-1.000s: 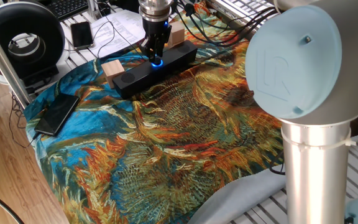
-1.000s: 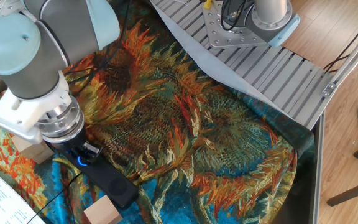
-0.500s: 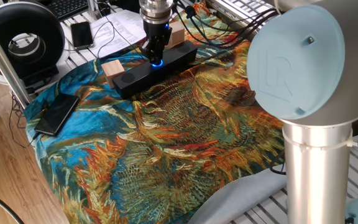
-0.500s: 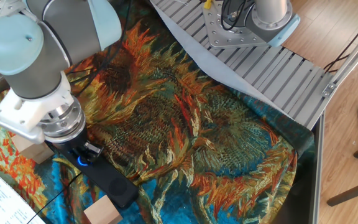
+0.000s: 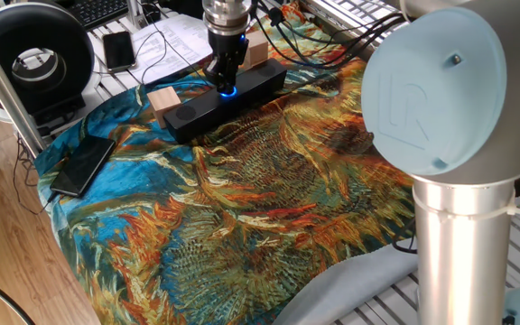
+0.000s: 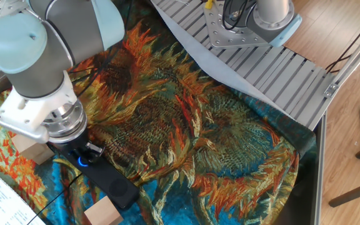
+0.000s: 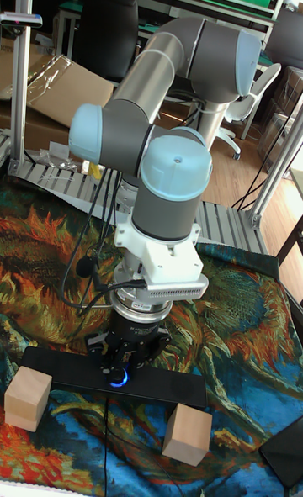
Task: Turn the knob to increase the volume of the speaker
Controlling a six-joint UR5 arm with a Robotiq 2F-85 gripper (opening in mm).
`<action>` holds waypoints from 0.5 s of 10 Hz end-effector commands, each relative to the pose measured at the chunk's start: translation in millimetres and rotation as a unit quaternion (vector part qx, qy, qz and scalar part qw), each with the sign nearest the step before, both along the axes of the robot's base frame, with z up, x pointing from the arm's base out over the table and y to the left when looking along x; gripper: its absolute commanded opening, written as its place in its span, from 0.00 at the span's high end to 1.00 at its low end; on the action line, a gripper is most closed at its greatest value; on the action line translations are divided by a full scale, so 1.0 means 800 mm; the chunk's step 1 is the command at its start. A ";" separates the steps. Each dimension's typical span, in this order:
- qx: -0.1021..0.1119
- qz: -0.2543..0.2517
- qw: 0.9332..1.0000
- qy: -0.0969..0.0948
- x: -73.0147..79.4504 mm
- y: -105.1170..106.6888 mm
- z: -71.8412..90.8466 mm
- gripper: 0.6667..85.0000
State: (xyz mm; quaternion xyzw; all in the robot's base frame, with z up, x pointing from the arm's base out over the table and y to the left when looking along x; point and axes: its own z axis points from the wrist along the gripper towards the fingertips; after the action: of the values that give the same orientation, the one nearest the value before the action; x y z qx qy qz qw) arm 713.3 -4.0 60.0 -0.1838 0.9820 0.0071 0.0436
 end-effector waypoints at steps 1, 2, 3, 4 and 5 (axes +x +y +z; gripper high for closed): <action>-0.011 0.074 0.997 -0.023 0.011 -0.001 0.003 0.57; -0.020 0.108 0.993 -0.029 0.015 -0.005 0.004 0.56; -0.031 0.145 0.988 -0.032 0.017 -0.009 0.004 0.56; -0.026 0.163 0.986 -0.031 0.014 -0.003 0.003 0.56; -0.026 0.178 0.983 -0.031 0.010 0.003 0.003 0.56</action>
State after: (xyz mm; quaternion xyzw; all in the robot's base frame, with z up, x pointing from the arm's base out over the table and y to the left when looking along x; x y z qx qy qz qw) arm 721.4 -6.6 61.1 -0.3033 0.9508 -0.0152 0.0610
